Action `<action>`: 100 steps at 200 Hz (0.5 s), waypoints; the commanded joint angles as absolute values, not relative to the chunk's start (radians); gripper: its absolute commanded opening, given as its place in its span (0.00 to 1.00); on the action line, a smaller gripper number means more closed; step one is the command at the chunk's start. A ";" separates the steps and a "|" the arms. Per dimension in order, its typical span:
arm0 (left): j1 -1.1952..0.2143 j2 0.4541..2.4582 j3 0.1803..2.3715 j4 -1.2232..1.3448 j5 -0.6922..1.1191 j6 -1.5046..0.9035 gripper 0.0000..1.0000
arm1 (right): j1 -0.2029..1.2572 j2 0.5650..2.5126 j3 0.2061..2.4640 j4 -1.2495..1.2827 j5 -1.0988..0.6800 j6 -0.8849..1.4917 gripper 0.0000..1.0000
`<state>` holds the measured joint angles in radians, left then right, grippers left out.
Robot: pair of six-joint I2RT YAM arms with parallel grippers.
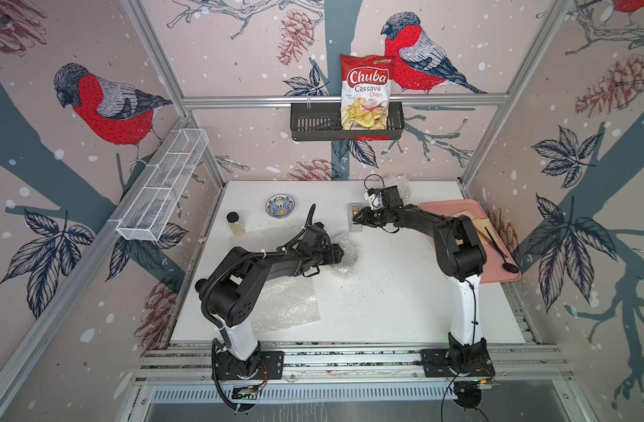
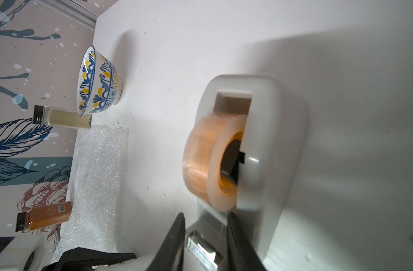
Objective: Wrap bowls in bubble wrap
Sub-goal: Tear off the tape using the Tape Cutter.
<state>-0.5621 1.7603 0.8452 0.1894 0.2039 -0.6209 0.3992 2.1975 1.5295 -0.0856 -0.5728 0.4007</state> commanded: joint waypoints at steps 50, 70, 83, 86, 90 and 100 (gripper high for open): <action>-0.563 1.763 0.836 0.124 0.173 -0.621 0.78 | 0.395 2.208 1.516 -0.076 -0.645 0.451 0.18; -0.564 1.765 0.838 0.124 0.173 -0.620 0.78 | 0.391 2.208 1.507 -0.055 -0.675 0.470 0.13; -0.563 1.764 0.839 0.122 0.172 -0.620 0.78 | 0.388 2.208 1.499 -0.029 -0.704 0.488 0.11; -0.563 1.765 0.838 0.120 0.172 -0.620 0.78 | 0.388 2.211 1.498 -0.023 -0.710 0.492 0.10; -0.564 1.763 0.837 0.120 0.172 -0.620 0.78 | 0.386 2.209 1.497 -0.016 -0.717 0.496 0.09; -0.564 1.762 0.837 0.119 0.169 -0.620 0.78 | 0.384 2.213 1.496 -0.005 -0.734 0.506 0.09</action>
